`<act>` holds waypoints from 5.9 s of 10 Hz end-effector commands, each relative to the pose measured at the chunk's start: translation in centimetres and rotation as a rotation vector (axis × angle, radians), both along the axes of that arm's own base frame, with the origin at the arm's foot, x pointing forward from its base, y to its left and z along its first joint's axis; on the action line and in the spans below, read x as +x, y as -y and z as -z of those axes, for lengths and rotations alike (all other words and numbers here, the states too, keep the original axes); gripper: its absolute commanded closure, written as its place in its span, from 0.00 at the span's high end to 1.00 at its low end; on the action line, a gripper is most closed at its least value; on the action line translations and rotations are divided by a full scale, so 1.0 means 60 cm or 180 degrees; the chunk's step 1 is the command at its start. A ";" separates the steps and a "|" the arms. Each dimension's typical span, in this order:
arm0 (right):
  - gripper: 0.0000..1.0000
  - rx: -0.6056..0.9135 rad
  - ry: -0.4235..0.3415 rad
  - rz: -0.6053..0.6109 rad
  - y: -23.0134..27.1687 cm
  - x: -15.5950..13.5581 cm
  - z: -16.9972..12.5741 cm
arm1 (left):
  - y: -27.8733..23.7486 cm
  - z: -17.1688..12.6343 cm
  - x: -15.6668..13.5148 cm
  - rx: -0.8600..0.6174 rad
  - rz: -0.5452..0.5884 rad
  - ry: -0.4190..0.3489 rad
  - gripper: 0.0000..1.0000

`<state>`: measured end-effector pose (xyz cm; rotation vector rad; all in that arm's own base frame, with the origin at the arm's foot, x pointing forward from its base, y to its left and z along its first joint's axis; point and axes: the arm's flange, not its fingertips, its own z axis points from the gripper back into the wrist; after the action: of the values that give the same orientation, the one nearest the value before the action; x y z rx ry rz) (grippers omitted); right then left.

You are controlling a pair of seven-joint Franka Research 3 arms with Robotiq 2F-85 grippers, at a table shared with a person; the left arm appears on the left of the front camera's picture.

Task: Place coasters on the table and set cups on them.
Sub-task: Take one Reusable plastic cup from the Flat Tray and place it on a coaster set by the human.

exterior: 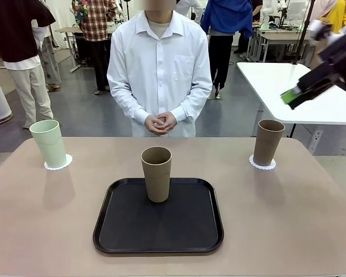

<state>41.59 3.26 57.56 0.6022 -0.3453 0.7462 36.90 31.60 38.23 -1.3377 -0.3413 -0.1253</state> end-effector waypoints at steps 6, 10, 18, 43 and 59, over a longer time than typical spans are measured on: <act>1.00 -0.1419 0.0373 -0.1020 -0.253 -0.026 0.159 | 0.000 -0.005 -0.003 0.0007 -0.0015 -0.0005 1.00; 1.00 -0.1414 0.0204 -0.1206 -0.301 -0.020 0.250 | 0.000 -0.005 -0.003 0.0007 -0.0015 -0.0005 1.00; 1.00 -0.1378 0.0287 -0.1198 -0.290 -0.020 0.225 | 0.000 -0.005 -0.003 0.0007 -0.0015 -0.0005 1.00; 1.00 0.1729 0.1568 -0.1253 -0.289 0.010 0.512 | 0.000 -0.005 -0.003 0.0007 -0.0015 -0.0005 1.00; 1.00 0.2190 0.1514 -0.1697 -0.423 0.055 0.561 | 0.000 -0.005 -0.003 0.0007 -0.0015 -0.0005 1.00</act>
<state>44.41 27.71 24.72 1.1715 -0.9011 1.2953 36.88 31.63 38.23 -1.3376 -0.3417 -0.1249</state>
